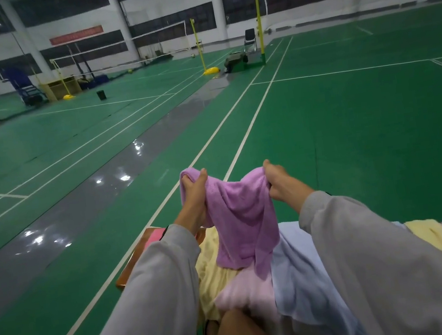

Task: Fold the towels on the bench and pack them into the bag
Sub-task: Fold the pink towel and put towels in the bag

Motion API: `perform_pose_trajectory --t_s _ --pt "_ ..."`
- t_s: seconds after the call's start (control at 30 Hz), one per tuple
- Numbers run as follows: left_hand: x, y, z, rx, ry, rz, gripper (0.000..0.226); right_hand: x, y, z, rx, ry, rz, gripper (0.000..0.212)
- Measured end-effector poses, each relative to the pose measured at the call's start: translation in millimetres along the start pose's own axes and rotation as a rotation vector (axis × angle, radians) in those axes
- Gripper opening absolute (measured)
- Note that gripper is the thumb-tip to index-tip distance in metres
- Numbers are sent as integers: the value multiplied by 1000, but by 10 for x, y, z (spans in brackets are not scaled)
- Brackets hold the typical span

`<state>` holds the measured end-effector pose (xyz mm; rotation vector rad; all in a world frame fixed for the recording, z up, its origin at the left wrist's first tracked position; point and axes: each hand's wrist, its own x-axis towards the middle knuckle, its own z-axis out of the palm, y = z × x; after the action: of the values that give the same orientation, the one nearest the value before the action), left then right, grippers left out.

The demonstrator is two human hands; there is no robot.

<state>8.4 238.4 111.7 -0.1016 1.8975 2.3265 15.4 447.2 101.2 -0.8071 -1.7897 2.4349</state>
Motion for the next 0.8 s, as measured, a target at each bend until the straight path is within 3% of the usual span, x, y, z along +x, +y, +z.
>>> perform_pose_trajectory --t_s 0.27,0.4,0.8 --pt "94 -9 -74 5 4 66 47 30 24 32 -37 -62 5 62" --pt "103 -31 -91 38 48 81 72 83 -4 -49 -63 -75 2 65" --pt "64 -59 37 44 36 41 78 226 50 -375 -208 -100 95 77"
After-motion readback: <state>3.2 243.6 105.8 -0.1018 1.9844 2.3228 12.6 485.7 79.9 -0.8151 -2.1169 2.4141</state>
